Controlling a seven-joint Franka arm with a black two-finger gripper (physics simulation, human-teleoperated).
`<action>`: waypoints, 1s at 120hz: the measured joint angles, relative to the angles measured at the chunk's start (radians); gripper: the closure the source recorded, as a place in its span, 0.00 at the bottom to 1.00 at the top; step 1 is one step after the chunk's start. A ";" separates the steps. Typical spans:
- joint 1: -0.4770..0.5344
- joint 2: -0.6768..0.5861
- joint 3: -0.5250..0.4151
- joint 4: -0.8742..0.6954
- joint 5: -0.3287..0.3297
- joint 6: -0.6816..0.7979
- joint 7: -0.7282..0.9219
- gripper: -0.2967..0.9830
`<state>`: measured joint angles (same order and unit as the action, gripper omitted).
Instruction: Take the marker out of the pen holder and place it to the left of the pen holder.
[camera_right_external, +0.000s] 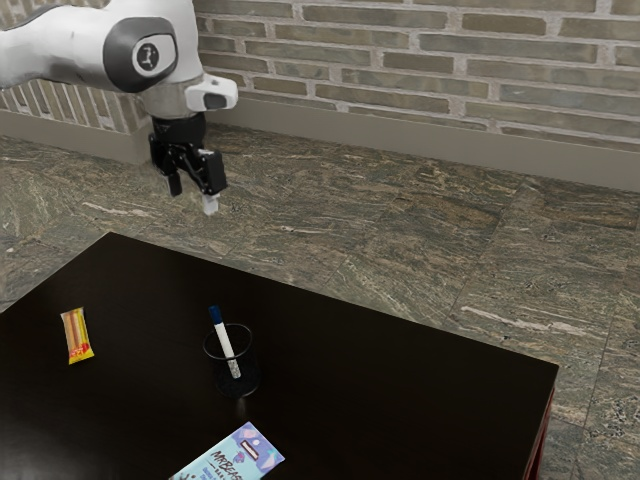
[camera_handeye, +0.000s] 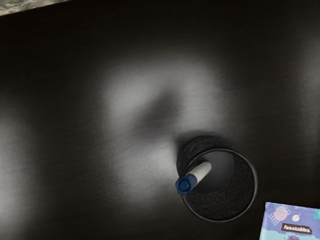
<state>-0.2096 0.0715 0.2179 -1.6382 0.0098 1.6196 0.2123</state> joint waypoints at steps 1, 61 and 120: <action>-0.002 0.000 -0.003 -0.004 0.001 0.007 0.000 0.24; 0.036 0.354 0.035 -0.038 -0.121 0.315 0.011 0.24; 0.041 0.456 0.090 -0.046 -0.284 0.466 -0.035 0.25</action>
<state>-0.1688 0.5274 0.3081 -1.6838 -0.2741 2.0853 0.1775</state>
